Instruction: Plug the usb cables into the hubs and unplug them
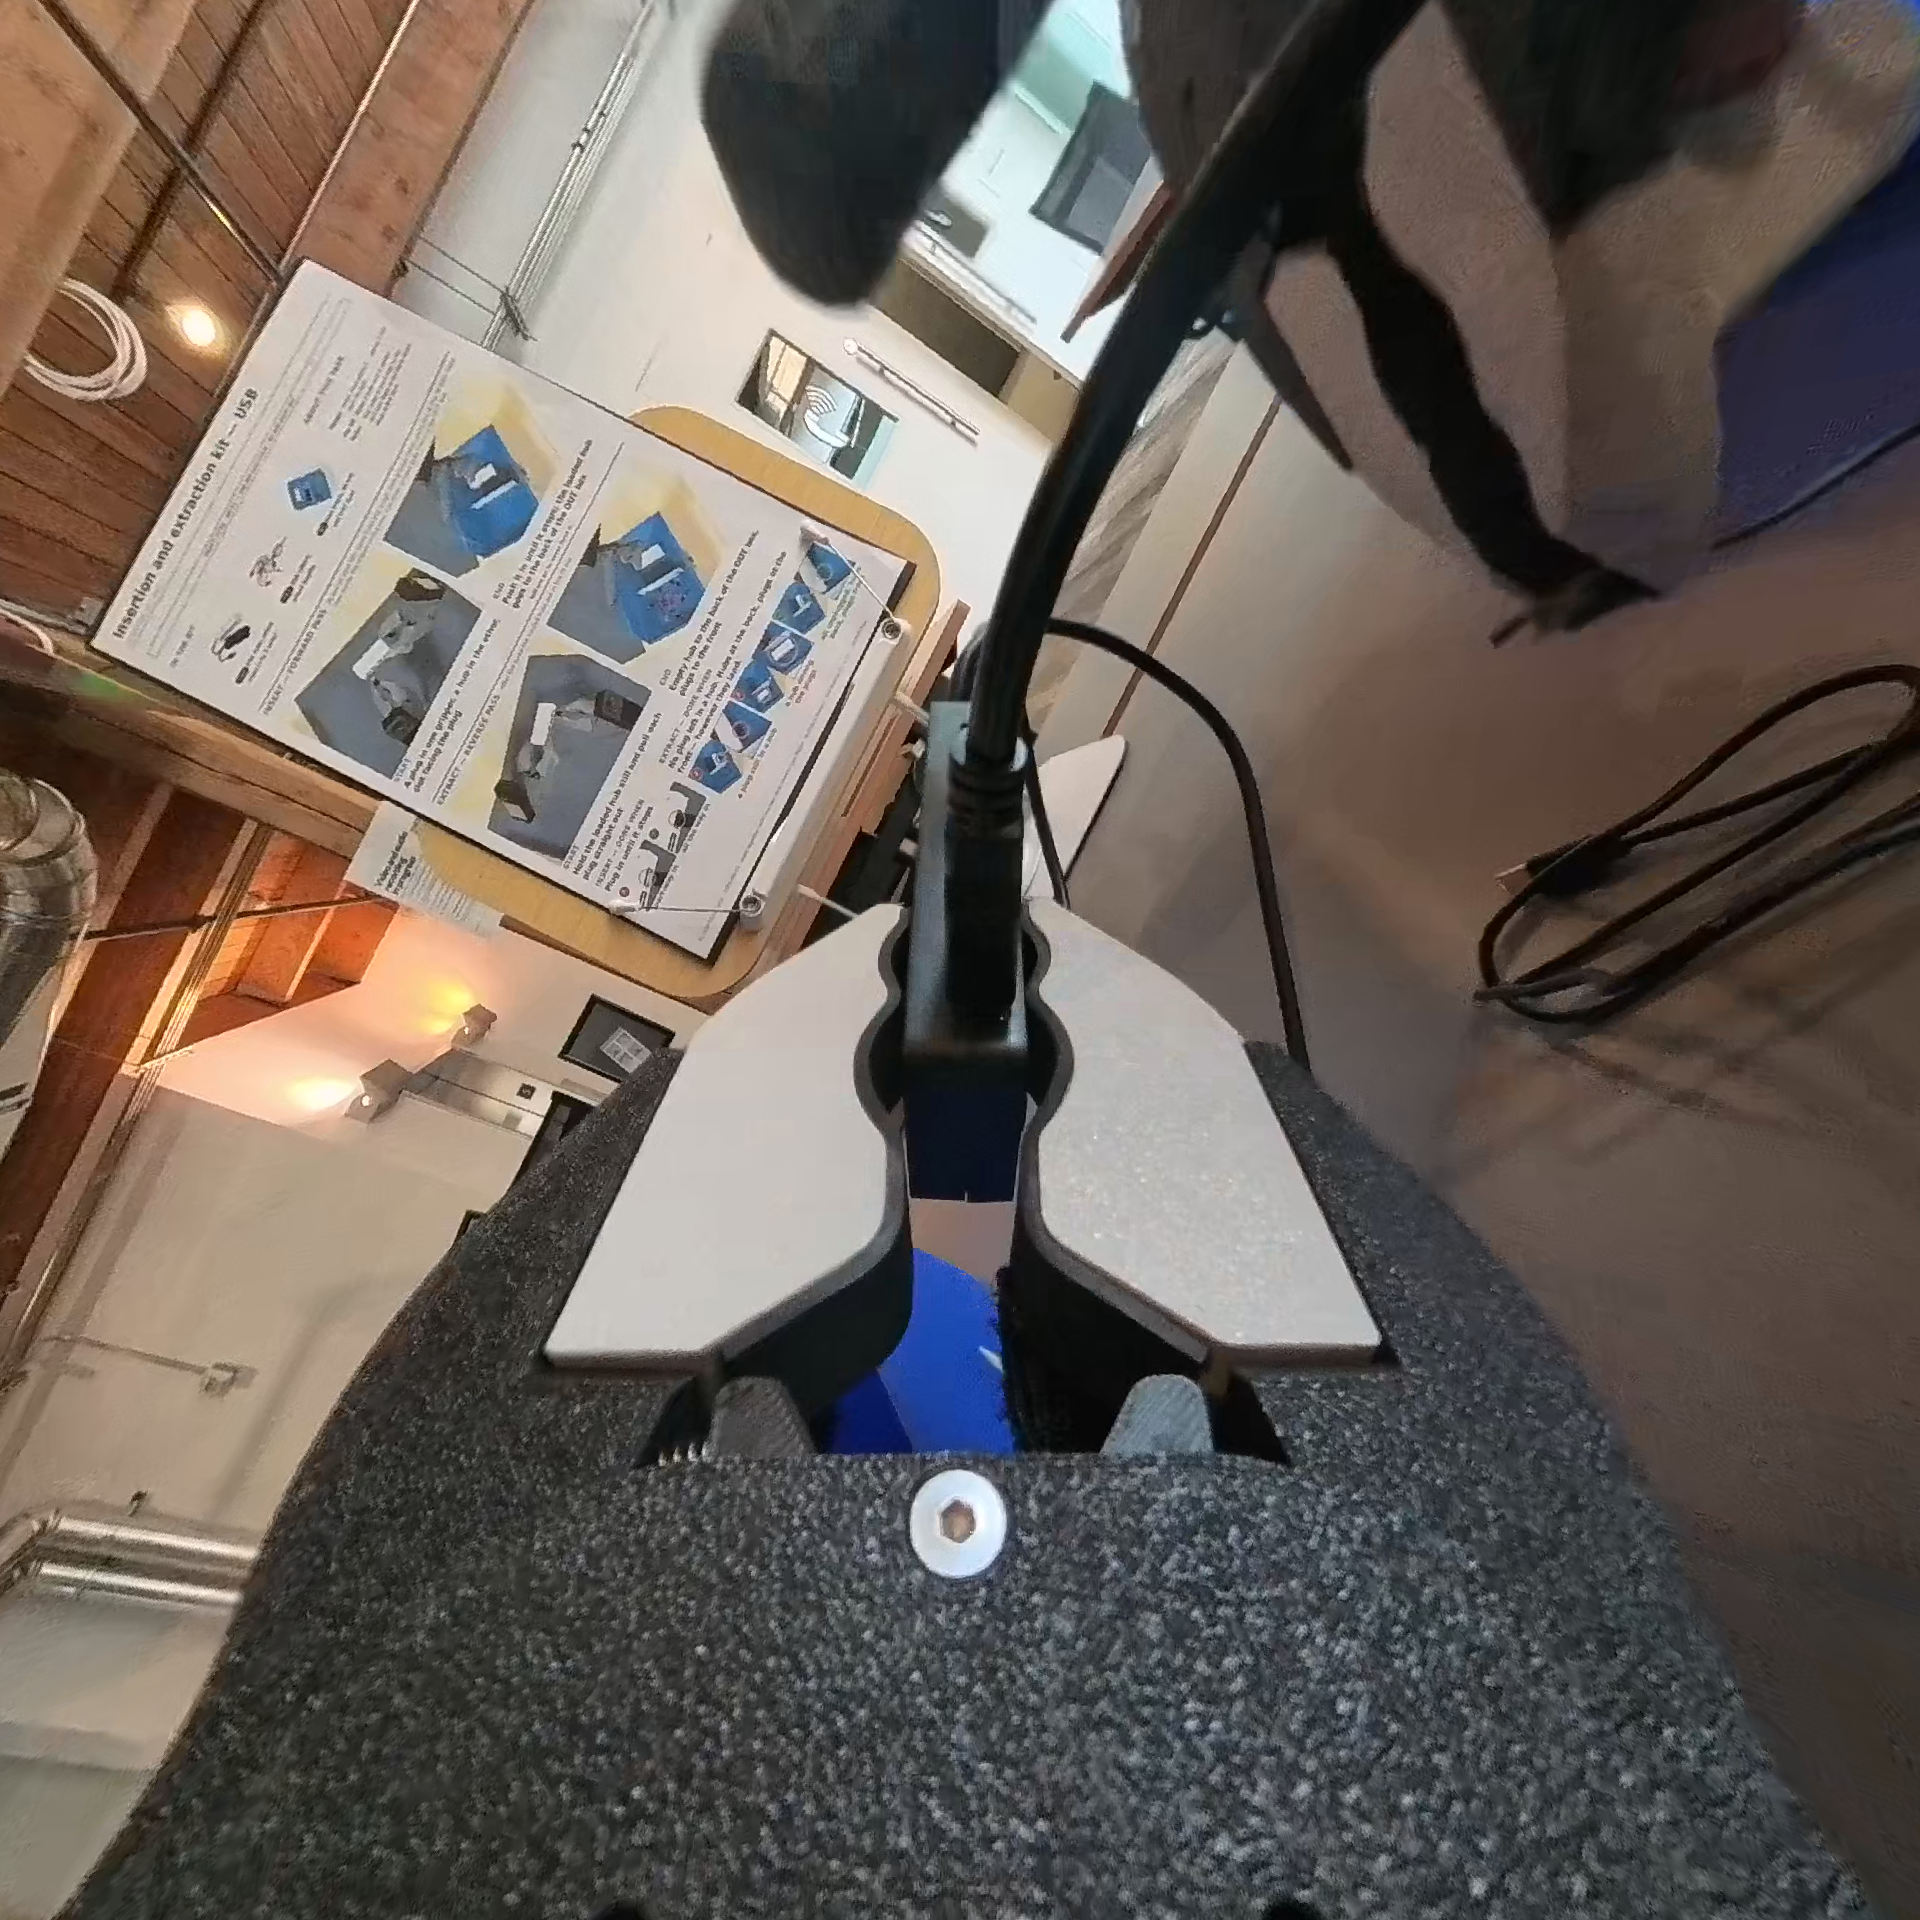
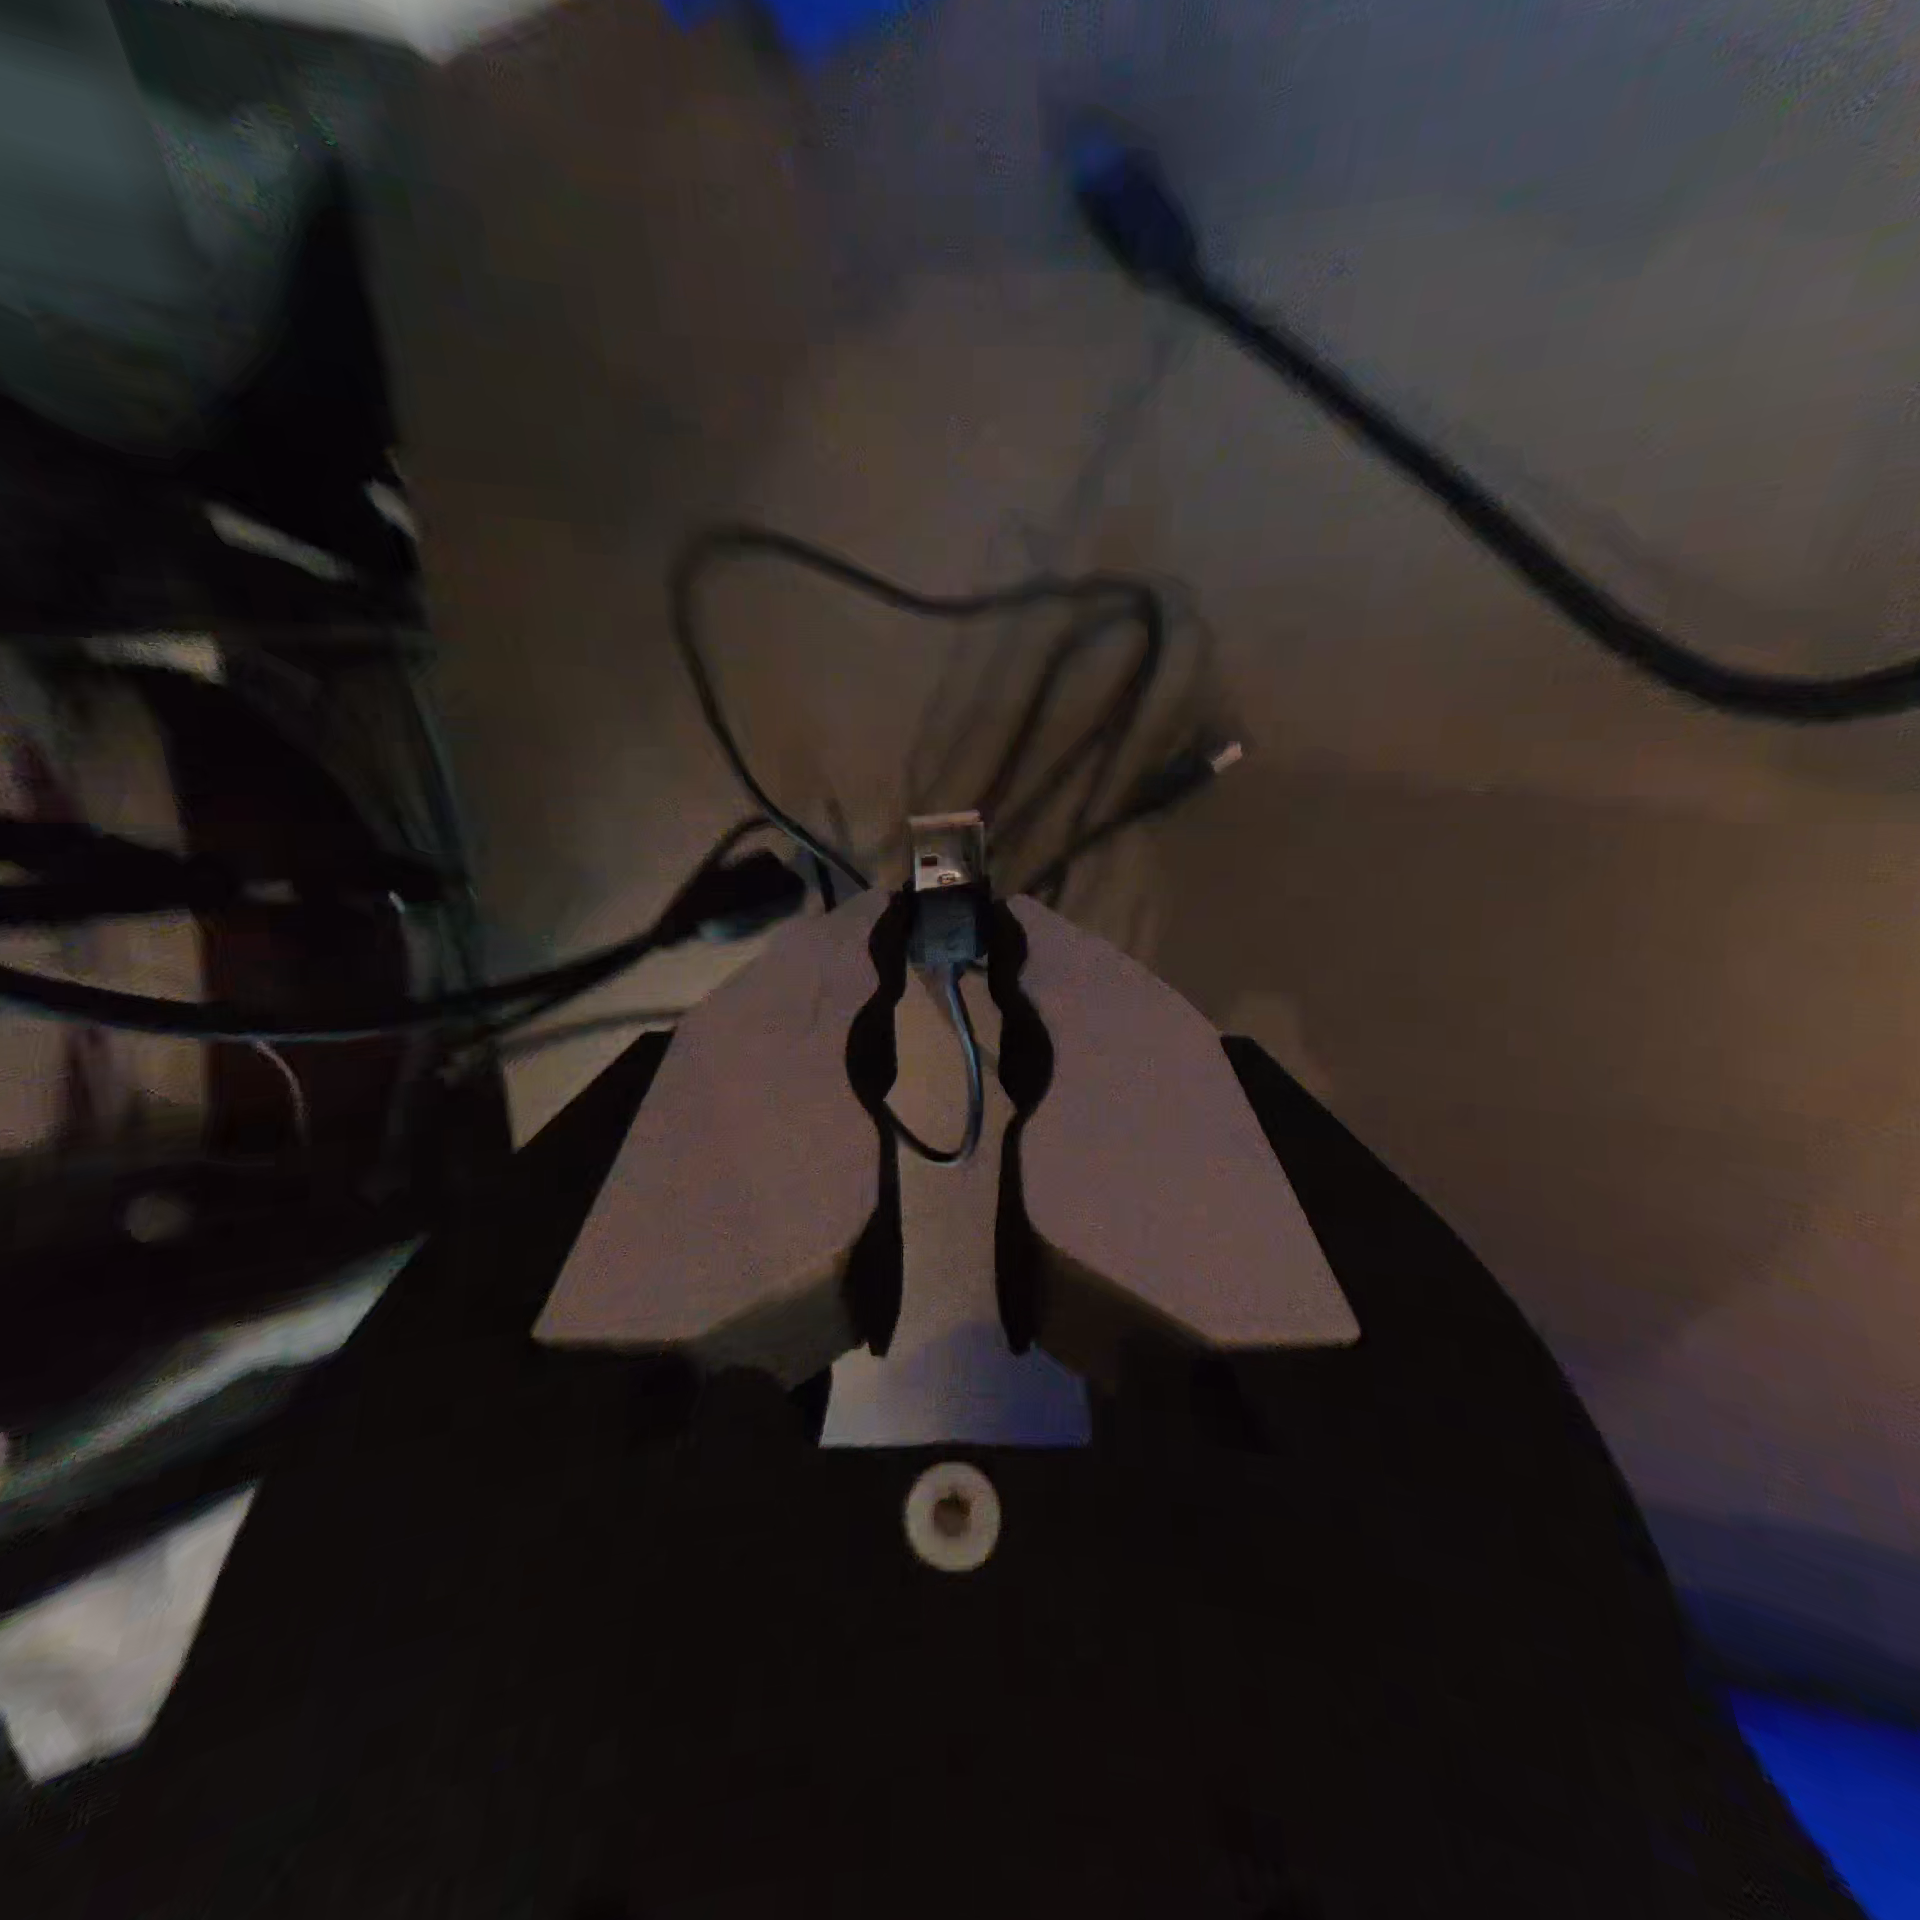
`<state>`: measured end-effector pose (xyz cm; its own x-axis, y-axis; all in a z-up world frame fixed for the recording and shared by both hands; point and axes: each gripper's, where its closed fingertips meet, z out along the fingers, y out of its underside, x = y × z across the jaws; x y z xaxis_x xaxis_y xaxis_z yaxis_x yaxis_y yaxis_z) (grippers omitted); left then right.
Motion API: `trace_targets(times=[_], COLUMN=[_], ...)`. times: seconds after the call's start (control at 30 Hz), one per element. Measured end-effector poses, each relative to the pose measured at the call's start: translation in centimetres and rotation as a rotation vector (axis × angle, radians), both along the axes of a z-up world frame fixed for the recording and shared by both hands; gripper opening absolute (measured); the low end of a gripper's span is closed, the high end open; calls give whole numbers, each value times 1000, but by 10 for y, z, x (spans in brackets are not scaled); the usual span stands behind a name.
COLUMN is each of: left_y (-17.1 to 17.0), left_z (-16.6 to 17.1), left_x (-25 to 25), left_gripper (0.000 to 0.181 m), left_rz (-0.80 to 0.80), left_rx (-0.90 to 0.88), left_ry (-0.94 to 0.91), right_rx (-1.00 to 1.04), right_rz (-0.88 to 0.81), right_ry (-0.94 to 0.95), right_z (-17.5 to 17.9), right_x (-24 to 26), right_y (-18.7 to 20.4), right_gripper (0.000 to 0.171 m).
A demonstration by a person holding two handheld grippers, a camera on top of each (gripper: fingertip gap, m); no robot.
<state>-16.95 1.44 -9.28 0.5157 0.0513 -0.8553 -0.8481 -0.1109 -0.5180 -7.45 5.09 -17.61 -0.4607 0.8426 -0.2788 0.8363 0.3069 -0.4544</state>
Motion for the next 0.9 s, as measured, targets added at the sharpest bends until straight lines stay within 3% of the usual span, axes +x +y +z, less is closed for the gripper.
trace_targets(times=[0.1,0.2,0.37,0.47,0.5,0.57,0.63,0.73,0.83,0.9], left_y=[-1,-2,-3,-4,-5,-5,-5,-5,-5,-5], left_z=[0,-3,-5,-4,-3,-2,-2,-2,-2,-1], left_x=[-3,-7,-14,-18,-20,-21,-22,-21,-20,-18], left_gripper=[17,17,17,17,17,17,17,17,17,17], left_rz=[11,20,23,26,27,26,24,25,24,21], left_rx=[-2,-18,-13,-5,-4,2,4,3,1,2], left_ry=[10,9,-3,-10,-13,-23,-31,-25,-21,-14], right_rx=[173,218,394,503,556,680,738,789,692,697], right_rz=[31,117,67,50,44,11,23,-10,-79,-111], right_ry=[-153,-240,-134,33,96,208,288,305,216,195], right_z=[-33,-50,-50,-34,-27,-13,-13,-29,-48,-51], right_x=[-5,-7,-28,-35,-36,-35,-31,-25,-17,-19], right_y=[30,40,79,90,94,99,90,83,77,76], right_gripper=[14,14,25,32,30,4,0,7,23,24])
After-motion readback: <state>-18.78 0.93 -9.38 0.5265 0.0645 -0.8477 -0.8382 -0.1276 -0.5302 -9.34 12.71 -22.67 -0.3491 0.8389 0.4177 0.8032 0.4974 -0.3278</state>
